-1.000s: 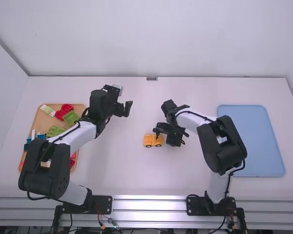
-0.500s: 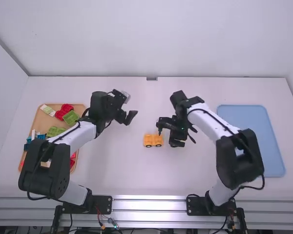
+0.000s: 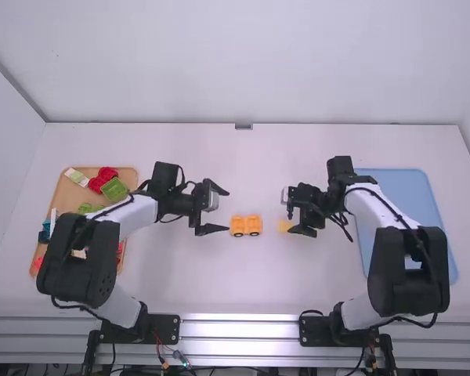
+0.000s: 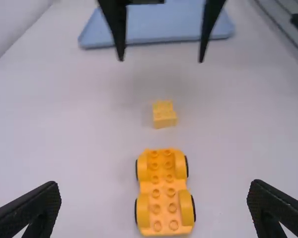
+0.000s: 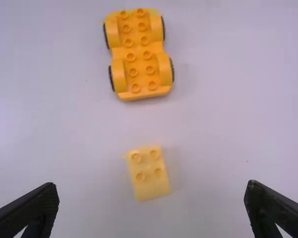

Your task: Assemble lego blocks to make yellow taxi

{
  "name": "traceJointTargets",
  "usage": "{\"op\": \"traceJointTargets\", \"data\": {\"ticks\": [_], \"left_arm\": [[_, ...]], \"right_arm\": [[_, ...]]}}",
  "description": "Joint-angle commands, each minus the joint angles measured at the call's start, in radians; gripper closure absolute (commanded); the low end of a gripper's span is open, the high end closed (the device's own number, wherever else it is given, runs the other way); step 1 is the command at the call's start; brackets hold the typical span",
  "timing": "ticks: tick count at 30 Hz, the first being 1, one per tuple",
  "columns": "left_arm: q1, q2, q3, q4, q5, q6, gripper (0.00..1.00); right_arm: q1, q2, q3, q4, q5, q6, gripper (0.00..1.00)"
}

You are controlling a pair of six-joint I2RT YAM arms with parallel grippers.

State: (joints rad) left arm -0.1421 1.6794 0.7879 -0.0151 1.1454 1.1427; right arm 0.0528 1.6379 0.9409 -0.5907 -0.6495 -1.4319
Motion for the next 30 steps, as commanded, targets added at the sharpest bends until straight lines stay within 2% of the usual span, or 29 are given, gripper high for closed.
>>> {"op": "traceJointTargets", "data": {"ticks": [1,4,9,13,19,21,25,28,30], "left_arm": [[0.001,0.088,-0.033,0.055,0.179,0.086,0.01],[-0.007,0.164,-0.054,0.203,0.249,0.027,0.01],[-0.01,0.182,-0.077,0.325,0.218,-0.075,0.01],[-0.022,0.182,-0.101,0.441,0.161,-0.204,0.01],[-0.023,0.182,-0.153,0.594,0.155,-0.301,0.01],[-0.023,0.182,-0.175,0.647,0.145,-0.346,0.01],[-0.023,0.182,-0.206,0.701,0.145,-0.369,0.01],[-0.023,0.182,-0.235,0.747,0.144,-0.368,0.01],[-0.023,0.182,-0.242,0.759,0.144,-0.369,0.01]], "right_arm": [[-0.012,0.008,-0.078,0.064,-0.093,-0.014,0.01],[-0.032,0.008,-0.166,0.193,-0.165,0.014,0.01],[-0.069,0.048,-0.223,0.304,-0.208,0.013,0.01],[-0.093,0.158,-0.203,0.382,-0.265,0.014,0.01],[-0.124,0.313,-0.108,0.299,-0.334,-0.138,0.0],[-0.144,0.371,-0.071,0.263,-0.369,-0.208,0.04],[-0.156,0.422,-0.045,0.266,-0.378,-0.219,0.1],[-0.153,0.463,-0.016,0.252,-0.381,-0.219,0.23],[-0.143,0.465,-0.01,0.229,-0.374,-0.233,0.27]]}}
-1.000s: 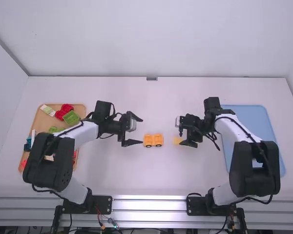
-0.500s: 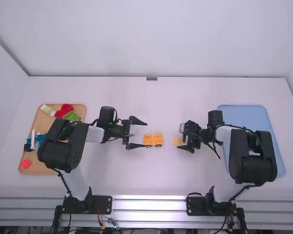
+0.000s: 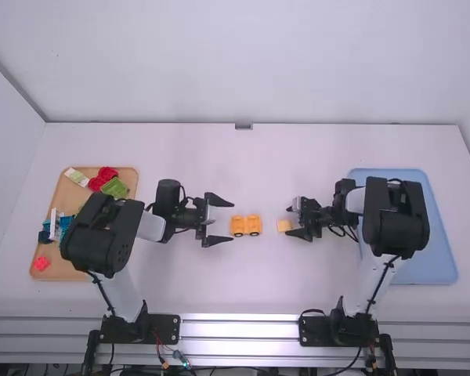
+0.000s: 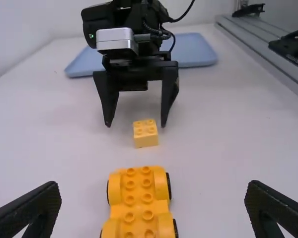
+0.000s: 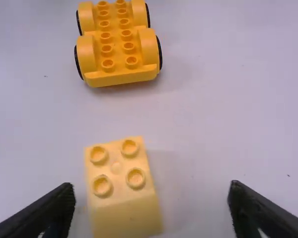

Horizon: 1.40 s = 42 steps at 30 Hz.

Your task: Assemble lego blocks to make yellow taxi

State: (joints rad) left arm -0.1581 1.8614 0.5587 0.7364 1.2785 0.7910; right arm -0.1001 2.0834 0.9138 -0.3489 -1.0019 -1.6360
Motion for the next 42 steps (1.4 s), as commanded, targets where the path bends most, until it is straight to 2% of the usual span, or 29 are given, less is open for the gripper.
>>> {"op": "traceJointTargets", "data": {"ticks": [1,6,11,15,20,22,23,26,29,34,42], "left_arm": [[-0.006,0.0,-0.014,0.01,0.01,-0.017,0.01],[-0.007,0.0,-0.015,0.004,-0.023,-0.018,0.01],[-0.007,0.0,-0.013,-0.006,-0.035,-0.018,0.01],[-0.007,0.0,-0.008,-0.007,-0.039,-0.018,0.01],[-0.008,0.0,0.018,-0.072,-0.052,-0.016,0.01],[-0.021,0.004,0.029,-0.09,-0.078,-0.016,0.01],[-0.037,0.015,0.043,-0.107,-0.104,-0.002,0.01],[-0.071,0.042,0.061,-0.12,-0.143,0.037,0.01],[-0.124,0.097,0.094,-0.119,-0.242,0.027,0.01],[-0.135,0.167,0.143,-0.129,-0.244,0.023,0.02],[-0.148,0.259,0.211,-0.156,-0.244,0.024,0.04]], "right_arm": [[0.014,0.019,0.017,-0.024,-0.019,-0.047,0.29],[0.034,0.019,0.016,-0.03,0.002,-0.053,0.45],[0.048,0.019,0.016,-0.03,0.042,-0.017,0.5],[0.047,0.019,0.016,-0.031,0.053,-0.013,0.58],[0.047,0.018,0.018,-0.042,0.048,-0.011,0.67],[0.047,0.018,0.026,-0.06,0.043,-0.011,0.67],[0.047,0.016,0.043,-0.098,0.033,-0.015,0.71],[0.047,0.009,0.077,-0.181,0.03,-0.045,0.71],[0.056,0.003,0.141,-0.325,0.011,-0.105,0.76],[0.077,0.003,0.21,-0.472,-0.034,-0.223,0.79],[0.11,-0.003,0.252,-0.516,-0.132,-0.253,0.8]]}}
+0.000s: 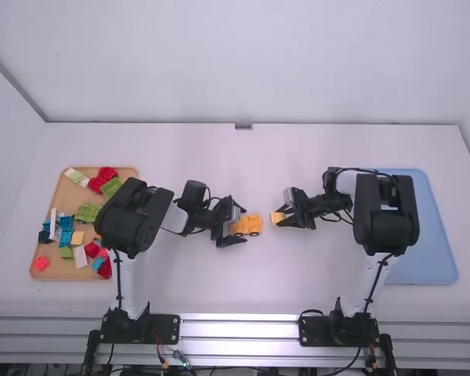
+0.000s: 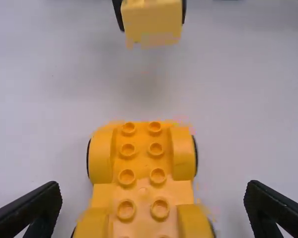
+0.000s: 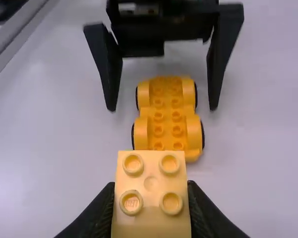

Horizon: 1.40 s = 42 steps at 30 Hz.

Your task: Assemble lego blocks to make yellow taxi

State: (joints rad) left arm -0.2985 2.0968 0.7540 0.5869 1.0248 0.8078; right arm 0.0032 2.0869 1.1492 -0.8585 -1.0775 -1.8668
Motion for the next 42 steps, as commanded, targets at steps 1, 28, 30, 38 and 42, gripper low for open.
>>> {"op": "traceJointTargets", "data": {"ticks": [1,28,30,38,42], "left_arm": [[-0.011,0.031,0.022,-0.008,0.01,0.005,0.04],[-0.01,0.036,-0.013,0.077,0.005,-0.008,0.43],[-0.01,0.036,-0.012,0.077,0.006,-0.017,0.43],[-0.01,0.036,-0.013,0.074,0.01,-0.019,0.43],[-0.01,0.036,-0.018,0.077,0.009,-0.018,0.45]], "right_arm": [[0.011,-0.012,0.016,-0.006,-0.064,-0.022,0.82],[0.231,-0.251,-0.245,0.644,0.172,0.684,0.96],[0.245,-0.268,-0.288,0.709,0.195,0.734,0.94],[0.265,-0.267,-0.377,0.885,0.219,0.855,0.93],[0.266,-0.267,-0.378,0.877,0.219,0.85,0.93]]}}
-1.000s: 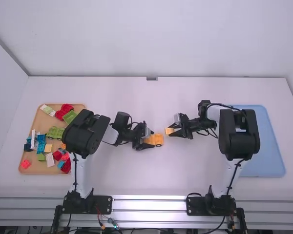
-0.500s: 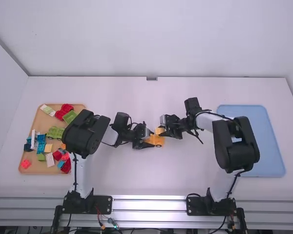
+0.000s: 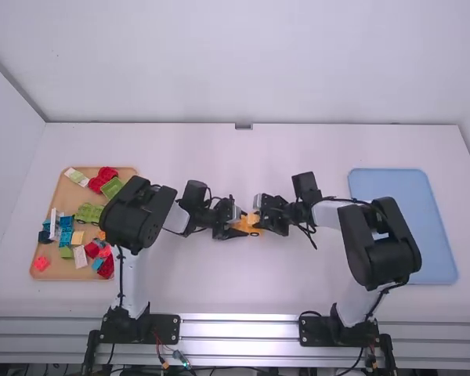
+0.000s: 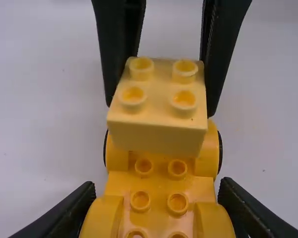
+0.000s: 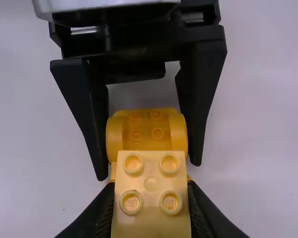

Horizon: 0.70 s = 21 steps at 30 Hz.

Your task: Assemble lego blocks to make yellow taxi

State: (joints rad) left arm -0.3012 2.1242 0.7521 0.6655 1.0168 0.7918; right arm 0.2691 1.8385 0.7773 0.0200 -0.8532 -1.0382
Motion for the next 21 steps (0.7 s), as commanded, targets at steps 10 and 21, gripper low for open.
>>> {"op": "traceJointTargets", "data": {"ticks": [10,21], "left_arm": [[-0.008,0.009,-0.014,-0.002,0.014,-0.002,0.46],[-0.008,0.009,-0.019,-0.002,0.022,-0.002,0.49]], "right_arm": [[0.023,-0.019,-0.03,0.003,0.043,0.047,0.96],[0.02,-0.019,-0.037,0.041,0.069,0.043,0.97]]}}
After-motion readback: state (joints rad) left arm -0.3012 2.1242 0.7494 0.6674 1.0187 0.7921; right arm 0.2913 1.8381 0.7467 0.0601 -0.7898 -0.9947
